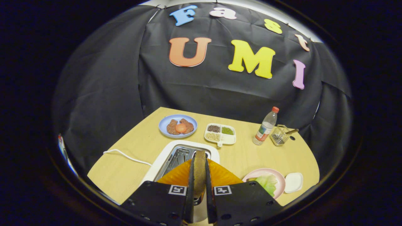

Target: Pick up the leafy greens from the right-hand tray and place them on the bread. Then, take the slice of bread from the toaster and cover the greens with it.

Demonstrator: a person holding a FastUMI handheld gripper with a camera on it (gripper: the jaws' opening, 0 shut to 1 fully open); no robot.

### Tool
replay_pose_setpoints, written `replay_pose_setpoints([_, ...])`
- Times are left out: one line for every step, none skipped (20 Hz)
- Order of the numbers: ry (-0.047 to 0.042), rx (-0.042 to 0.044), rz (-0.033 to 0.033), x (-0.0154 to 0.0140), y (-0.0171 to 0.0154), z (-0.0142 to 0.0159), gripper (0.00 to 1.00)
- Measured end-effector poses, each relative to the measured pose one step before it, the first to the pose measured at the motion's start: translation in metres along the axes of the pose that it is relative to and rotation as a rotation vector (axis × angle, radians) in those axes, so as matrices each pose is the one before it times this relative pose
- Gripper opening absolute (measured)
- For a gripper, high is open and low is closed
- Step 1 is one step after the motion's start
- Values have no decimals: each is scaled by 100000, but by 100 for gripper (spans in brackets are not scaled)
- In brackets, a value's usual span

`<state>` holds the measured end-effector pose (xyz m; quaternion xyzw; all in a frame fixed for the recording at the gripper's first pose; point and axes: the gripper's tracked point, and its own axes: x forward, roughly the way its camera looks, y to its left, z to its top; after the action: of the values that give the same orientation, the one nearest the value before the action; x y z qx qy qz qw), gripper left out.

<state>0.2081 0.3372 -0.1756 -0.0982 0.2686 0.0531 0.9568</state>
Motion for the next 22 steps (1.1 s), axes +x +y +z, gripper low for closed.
replay_pose_setpoints([-437, -479, -949, -532, -461, 211, 8])
replay_pose_setpoints([-753, -264, 107, -307, 3, 150, 8])
replay_pose_setpoints([-992, -240, 401, -323, 193, 221, 8])
replay_pose_setpoints([-734, -567, 203, -270, 100, 214, 8])
replay_pose_setpoints([-893, -398, 166, -428, 64, 299, 8])
replay_pose_setpoints([-1527, 16, 437, -397, 158, 511, 8])
replay_pose_setpoints([-1462, -196, 251, -444, 73, 498, 8])
replay_pose_setpoints([-1824, -319, 168, -536, 98, 620, 8])
replay_pose_setpoints([-2142, 47, 219, -579, 23, 650, 8])
replay_pose_setpoints([-1806, -186, 280, -513, 55, 604, 8])
replay_pose_setpoints([-1453, -653, 88, -586, 101, 560, 8])
replay_pose_setpoints([-1576, -788, -256, -561, -61, 509, 8])
replay_pose_setpoints([-1648, -712, -333, -525, -149, 564, 8])
replay_pose_setpoints([-1452, -303, -204, -353, -50, 436, 8])
replay_pose_setpoints([-812, -20, -125, -634, -254, 292, 8])
replay_pose_setpoints([-409, 366, -92, -495, -177, 185, 8])
replay_pose_setpoints([-611, 580, 131, -490, -271, 283, 8])
replay_pose_setpoints([-702, 467, -93, -265, -235, 208, 8])
replay_pose_setpoints([-474, 441, -305, -387, -499, 189, 8])
replay_pose_setpoints([-292, 507, -230, -214, -437, 105, 8])
replay_pose_setpoints([-370, 713, -492, -336, -511, 60, 8])
replay_pose_setpoints([-451, 776, -373, -338, -680, 93, 8])
